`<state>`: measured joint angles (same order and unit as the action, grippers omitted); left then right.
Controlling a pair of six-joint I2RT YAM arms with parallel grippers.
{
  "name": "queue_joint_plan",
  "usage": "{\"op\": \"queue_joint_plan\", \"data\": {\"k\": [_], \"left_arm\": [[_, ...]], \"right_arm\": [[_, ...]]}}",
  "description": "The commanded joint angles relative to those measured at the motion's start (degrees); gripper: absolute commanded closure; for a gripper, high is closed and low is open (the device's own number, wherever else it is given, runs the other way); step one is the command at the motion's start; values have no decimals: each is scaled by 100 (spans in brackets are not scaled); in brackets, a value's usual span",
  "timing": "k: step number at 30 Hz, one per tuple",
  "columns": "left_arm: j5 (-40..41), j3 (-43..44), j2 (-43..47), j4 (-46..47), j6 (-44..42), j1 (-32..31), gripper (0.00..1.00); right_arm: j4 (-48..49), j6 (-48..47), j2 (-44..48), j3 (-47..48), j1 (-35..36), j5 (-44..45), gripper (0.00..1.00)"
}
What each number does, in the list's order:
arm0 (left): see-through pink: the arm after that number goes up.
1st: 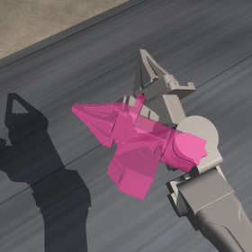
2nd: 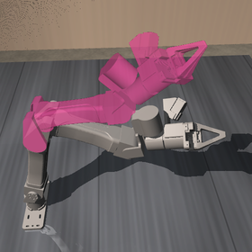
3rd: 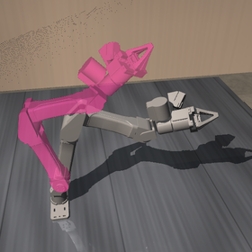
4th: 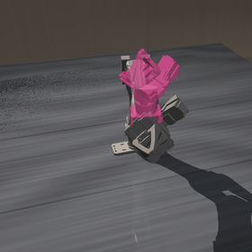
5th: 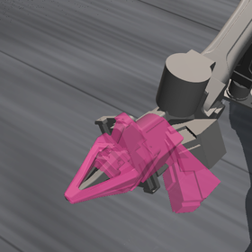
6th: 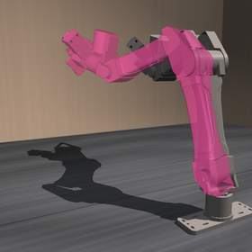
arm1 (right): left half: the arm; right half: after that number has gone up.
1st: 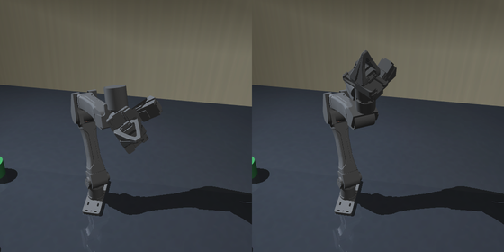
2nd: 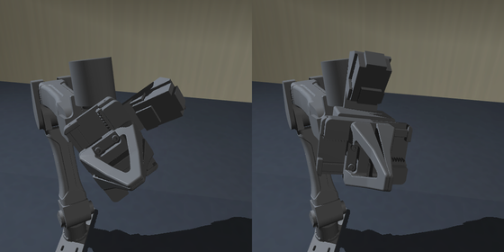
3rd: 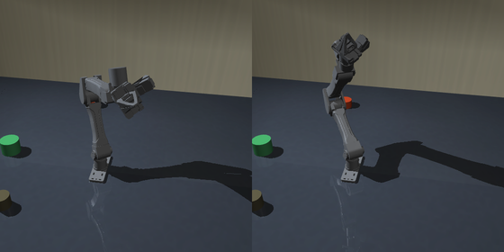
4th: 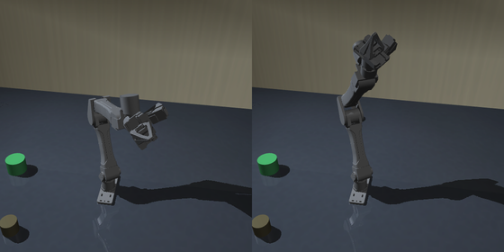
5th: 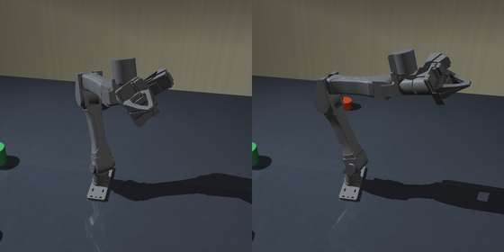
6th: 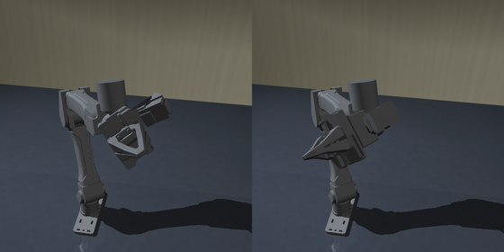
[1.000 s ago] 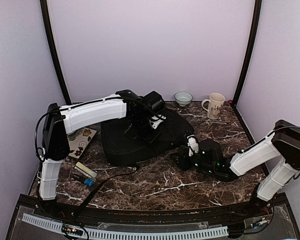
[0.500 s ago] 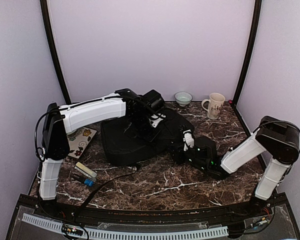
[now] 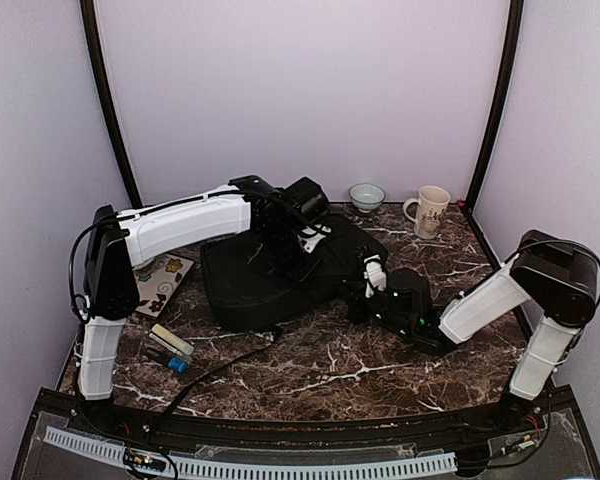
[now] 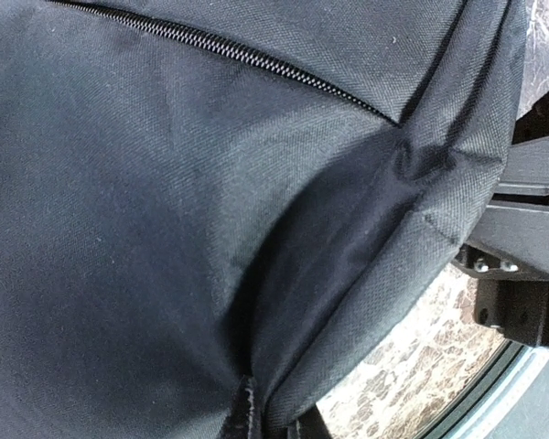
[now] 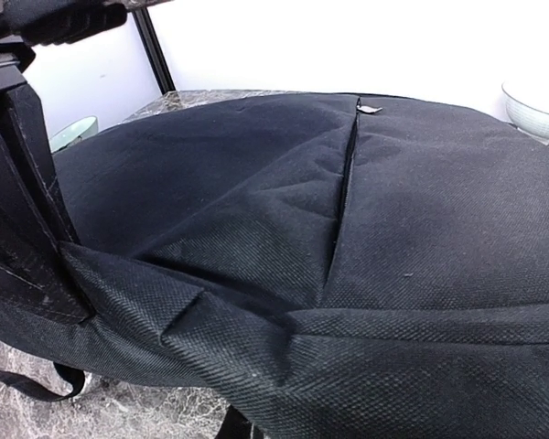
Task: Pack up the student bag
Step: Unzip the largest pocket of the student bag.
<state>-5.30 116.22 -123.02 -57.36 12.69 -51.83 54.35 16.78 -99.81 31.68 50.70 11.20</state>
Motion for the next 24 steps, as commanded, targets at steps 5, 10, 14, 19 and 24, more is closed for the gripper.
{"op": "queue_joint_plan", "data": {"k": [5, 10, 14, 19, 24], "left_arm": [[256, -31, 156, -192, 72, 24, 100], [572, -124, 156, -243, -45, 41, 100], [897, -146, 156, -450, -283, 42, 100], [1266, -551, 383, -656, -785, 41, 100], [1257, -1651, 1214, -99, -1330, 58, 100]], "right_arm": [[-574, 183, 1008, -252, -64, -286, 100], [-1610, 293, 1445, -336, -64, -464, 100], [-2512, 499, 1621, -312, -69, -370, 100], [-3389, 901, 1749, -235, -101, -228, 100], [-3923, 1064, 1922, -164, -289, -195, 100]]}}
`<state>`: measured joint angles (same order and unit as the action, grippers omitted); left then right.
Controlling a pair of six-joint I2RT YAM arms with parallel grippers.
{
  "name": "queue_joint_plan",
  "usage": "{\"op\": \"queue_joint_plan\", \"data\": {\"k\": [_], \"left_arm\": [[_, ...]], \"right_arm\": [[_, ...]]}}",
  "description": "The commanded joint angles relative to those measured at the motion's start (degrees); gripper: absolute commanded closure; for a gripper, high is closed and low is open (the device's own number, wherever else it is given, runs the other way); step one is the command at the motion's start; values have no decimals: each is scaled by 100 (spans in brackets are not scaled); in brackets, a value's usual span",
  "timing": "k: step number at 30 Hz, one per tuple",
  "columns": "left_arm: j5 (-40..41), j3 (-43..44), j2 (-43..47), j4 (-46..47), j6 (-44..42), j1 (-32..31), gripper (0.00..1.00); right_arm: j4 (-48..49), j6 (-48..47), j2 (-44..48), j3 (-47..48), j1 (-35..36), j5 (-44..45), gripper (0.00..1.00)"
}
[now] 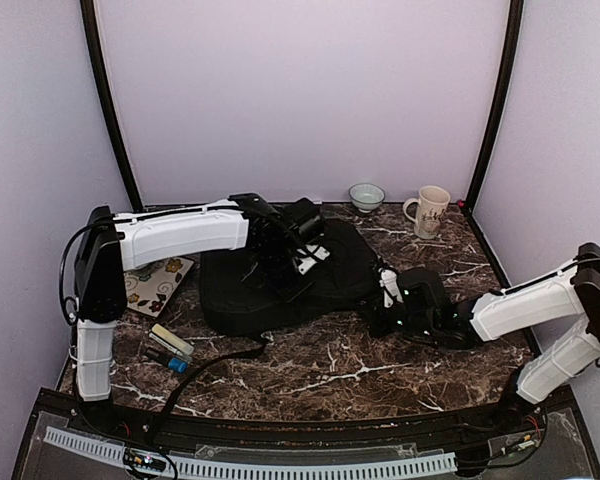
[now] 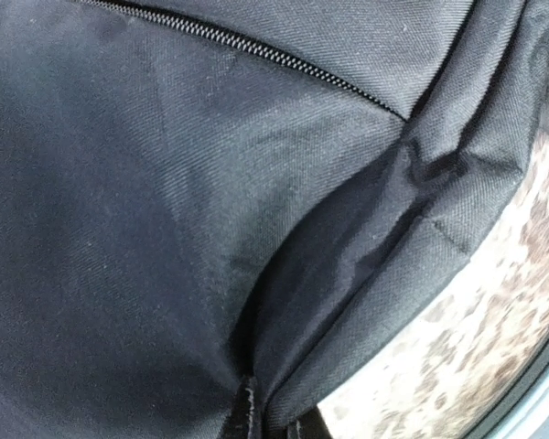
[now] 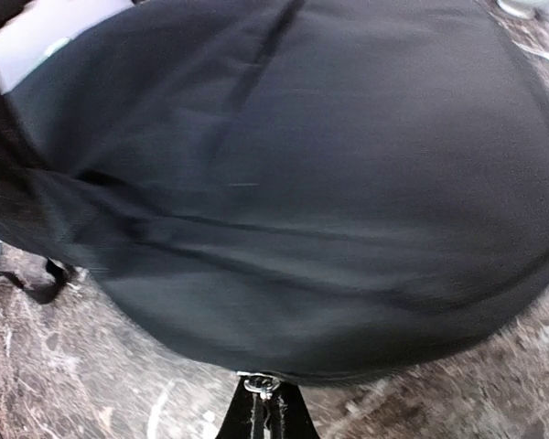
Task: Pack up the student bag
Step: Unzip the largest pocket of the student bag, then adjust the student bag at the center of the board.
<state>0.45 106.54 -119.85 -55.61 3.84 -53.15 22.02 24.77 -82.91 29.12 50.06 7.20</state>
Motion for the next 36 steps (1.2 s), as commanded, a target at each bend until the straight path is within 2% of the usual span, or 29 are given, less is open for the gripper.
{"op": "queue_joint_plan", "data": {"k": [1, 4, 10, 15, 18, 20, 24, 29, 31, 33, 35, 36], "left_arm": [[650, -899, 1061, -147, -576, 197, 100], [562, -1504, 1526, 218, -1065, 207, 100], [534, -3330, 3114, 1922, -2378, 199, 100], [290, -4346, 3742, 2938, -3181, 199, 100], [415, -4552, 3667, 3311, -3638, 219, 100], [484, -4661, 3574, 3729, -3916, 358, 100], [-93, -4299, 3174, 3877, -4209, 996, 100], [-54, -3811, 2610, 4114, -4606, 1225, 98], [72, -3443, 2379, 3925, -4387, 1225, 89], [-176, -3017, 2313, 3410, -4071, 1209, 73], [-527, -2967, 2544, 3220, -3683, 1126, 7], [-684, -3070, 2760, 3229, -3540, 1078, 2]], "right_arm": [[-774, 242, 271, 116, -266, 177, 100], [-1047, 111, 311, 192, -386, 78, 100], [-1560, -196, 461, 304, -643, -178, 100], [-1948, -666, 805, 554, -652, -1133, 100], [-2496, -957, 1161, 756, -490, -1543, 100], [-2847, -1203, 1510, 836, -219, -1492, 100], [-3399, -1190, 2098, 799, 304, -1295, 100], [-3154, -809, 2391, 569, 1094, -986, 100], [-2973, -779, 2190, 634, 1252, -748, 100], [-2851, -811, 1860, 848, 1273, -651, 100], [-2744, -883, 1509, 1099, 1278, -608, 100], [-2706, -904, 1367, 1222, 1278, -589, 100]]}}
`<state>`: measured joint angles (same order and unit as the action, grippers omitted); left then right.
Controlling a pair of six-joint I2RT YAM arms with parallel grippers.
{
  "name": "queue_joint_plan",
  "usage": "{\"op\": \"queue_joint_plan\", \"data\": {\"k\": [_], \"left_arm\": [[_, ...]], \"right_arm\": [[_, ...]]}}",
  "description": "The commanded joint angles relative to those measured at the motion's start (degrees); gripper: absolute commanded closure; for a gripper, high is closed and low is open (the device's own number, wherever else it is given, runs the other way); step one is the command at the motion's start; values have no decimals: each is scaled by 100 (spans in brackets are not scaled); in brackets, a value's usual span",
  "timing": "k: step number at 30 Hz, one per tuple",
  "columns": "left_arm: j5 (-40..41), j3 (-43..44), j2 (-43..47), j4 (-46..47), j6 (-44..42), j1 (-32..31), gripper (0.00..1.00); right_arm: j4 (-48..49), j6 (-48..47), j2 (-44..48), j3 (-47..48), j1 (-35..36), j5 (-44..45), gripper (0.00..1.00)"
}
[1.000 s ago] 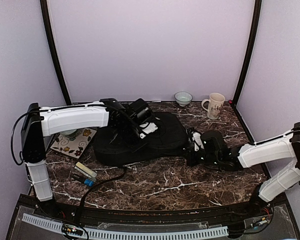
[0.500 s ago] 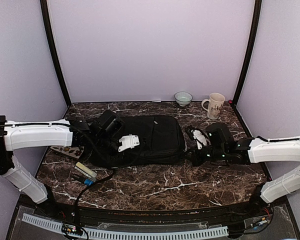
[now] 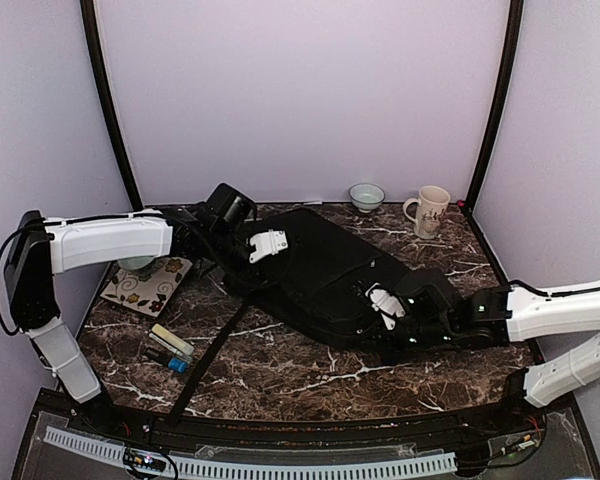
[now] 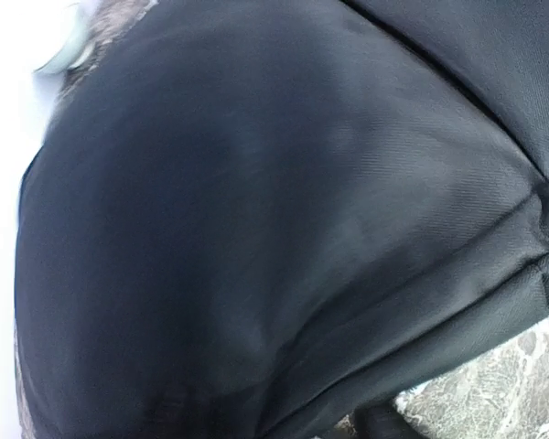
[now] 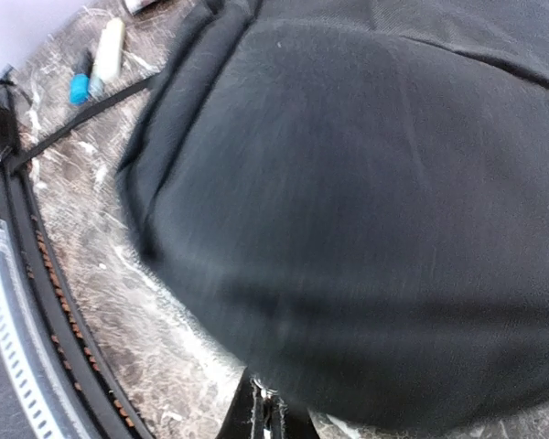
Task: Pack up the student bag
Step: Adjust the student bag at the center of the board, then hold the largest pocket of the student bag.
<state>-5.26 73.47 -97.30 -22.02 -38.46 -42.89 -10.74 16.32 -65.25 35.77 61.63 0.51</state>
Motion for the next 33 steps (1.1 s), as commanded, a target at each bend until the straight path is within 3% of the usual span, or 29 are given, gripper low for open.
{"op": "queue_joint_plan", "data": {"k": [1, 8, 12, 18, 24, 33], "left_arm": [[-260, 89, 734, -89, 865, 15, 1], [-960, -770, 2248, 566, 2914, -74, 1], [-1236, -1217, 2474, 934, 2947, -482, 2], [-1497, -1149, 2076, 1073, 3238, -1045, 9], [-1110, -1095, 1582, 1103, 3172, -1354, 14], [-612, -1532, 1236, 1532, 2737, -1378, 31]], "right_arm": [[597, -91, -549, 672, 122, 83, 100], [813, -367, -1149, 1053, 118, 22, 100], [865, -579, -1350, 1248, 110, -21, 100], [989, -562, -1507, 1431, 110, -139, 100], [1151, -542, -1560, 1576, 117, -654, 100], [1397, -469, -1338, 1412, 121, -1189, 100]]}}
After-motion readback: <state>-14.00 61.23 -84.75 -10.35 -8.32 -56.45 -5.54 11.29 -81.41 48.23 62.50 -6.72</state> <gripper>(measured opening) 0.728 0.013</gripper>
